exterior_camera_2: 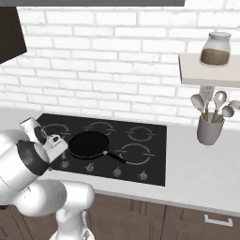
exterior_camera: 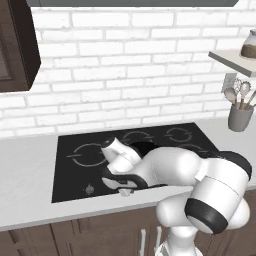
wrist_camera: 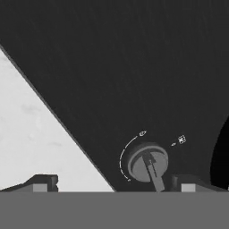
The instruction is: Turn off the front center burner of the stove.
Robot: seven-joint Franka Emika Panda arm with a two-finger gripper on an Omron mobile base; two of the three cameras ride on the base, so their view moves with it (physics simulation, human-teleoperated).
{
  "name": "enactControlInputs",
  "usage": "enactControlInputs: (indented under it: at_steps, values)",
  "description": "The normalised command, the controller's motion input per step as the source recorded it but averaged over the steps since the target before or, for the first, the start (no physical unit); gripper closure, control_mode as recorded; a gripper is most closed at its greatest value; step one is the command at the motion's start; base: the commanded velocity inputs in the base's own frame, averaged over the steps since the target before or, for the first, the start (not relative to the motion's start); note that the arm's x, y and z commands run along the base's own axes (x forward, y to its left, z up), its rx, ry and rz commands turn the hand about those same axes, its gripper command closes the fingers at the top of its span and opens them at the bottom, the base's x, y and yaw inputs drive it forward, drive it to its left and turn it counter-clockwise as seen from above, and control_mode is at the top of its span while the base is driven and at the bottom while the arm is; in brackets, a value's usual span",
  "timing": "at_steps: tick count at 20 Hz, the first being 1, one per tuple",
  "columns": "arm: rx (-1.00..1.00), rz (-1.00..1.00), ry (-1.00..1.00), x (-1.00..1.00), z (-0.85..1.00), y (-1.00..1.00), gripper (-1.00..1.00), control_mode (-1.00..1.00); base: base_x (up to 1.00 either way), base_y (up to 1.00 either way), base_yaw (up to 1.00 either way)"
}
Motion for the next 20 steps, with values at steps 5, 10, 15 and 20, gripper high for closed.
enactControlInputs:
  at_steps: [5, 10, 15, 20]
  values:
    - [-0.04, 0.09, 0.01, 0.10, -0.17, 0.00, -1.00, -1.00, 0.00, 0.00, 0.00]
    - [-0.02, 0.11, 0.02, 0.00, -0.15, 0.00, -1.00, -1.00, 0.00, 0.00, 0.00]
    - [0.00, 0.08, 0.00, 0.00, -0.03, -0.03, -1.00, -1.00, 0.00, 0.00, 0.00]
    - [0.00, 0.08, 0.00, 0.00, 0.00, -0.12, -1.00, -1.00, 0.00, 0.00, 0.00]
